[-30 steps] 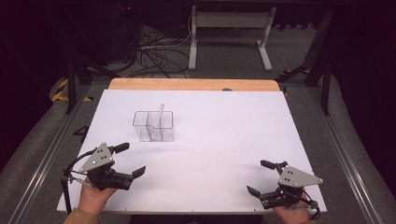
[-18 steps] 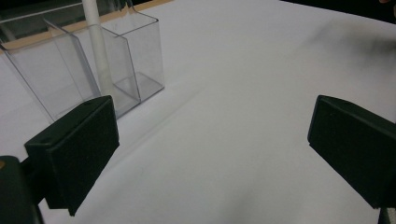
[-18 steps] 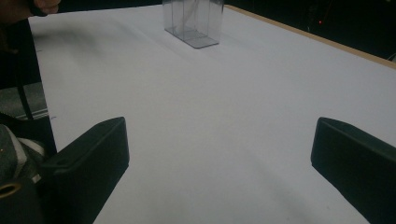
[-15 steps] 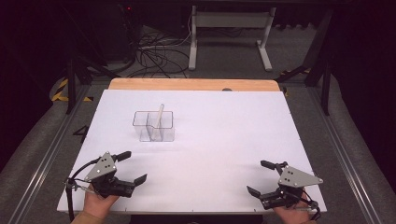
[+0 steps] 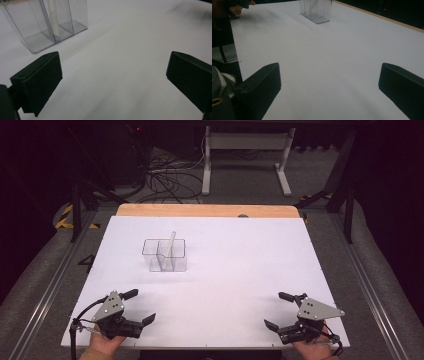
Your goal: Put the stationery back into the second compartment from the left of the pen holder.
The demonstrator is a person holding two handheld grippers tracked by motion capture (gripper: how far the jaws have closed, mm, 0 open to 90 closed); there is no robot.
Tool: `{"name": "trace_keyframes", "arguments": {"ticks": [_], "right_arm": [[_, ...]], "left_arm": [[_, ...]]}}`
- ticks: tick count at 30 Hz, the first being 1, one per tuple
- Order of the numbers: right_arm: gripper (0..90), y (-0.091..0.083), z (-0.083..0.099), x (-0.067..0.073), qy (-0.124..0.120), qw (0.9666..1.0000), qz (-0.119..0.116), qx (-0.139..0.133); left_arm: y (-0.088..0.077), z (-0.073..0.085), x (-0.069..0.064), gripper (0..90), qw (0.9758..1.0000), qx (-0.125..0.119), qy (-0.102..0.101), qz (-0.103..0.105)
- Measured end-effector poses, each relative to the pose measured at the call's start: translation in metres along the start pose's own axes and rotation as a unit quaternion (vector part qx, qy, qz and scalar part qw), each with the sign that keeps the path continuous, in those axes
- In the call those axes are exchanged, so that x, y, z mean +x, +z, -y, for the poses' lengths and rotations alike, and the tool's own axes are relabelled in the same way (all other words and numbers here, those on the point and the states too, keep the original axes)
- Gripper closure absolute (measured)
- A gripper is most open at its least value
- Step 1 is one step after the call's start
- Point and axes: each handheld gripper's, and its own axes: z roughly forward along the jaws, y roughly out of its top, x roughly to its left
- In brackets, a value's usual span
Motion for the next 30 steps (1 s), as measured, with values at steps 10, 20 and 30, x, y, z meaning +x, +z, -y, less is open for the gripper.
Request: {"name": "trace_keyframes", "arguments": {"ticks": [10,20,30], "right_arm": [[4.8,0.0025,0.0014,-0.0013,0.007,1.0000,-0.004,0.005],[4.8,0.0025,0.0020,-0.0021,0.010,0.9999,-0.003,0.005],[4.7,0.0024,0.0019,-0.0020,0.010,0.9999,-0.002,0.005]], "left_arm": [[-0.0023,-0.0017,0.0033,1.0,0.9996,-0.008,0.014,-0.023],[-0.0009,-0.0036,0.0001,1.0,0.9997,-0.008,0.013,-0.018],[-0.0034,-0.0050,0.0009,0.9,0.9997,-0.005,0.004,-0.024]]}}
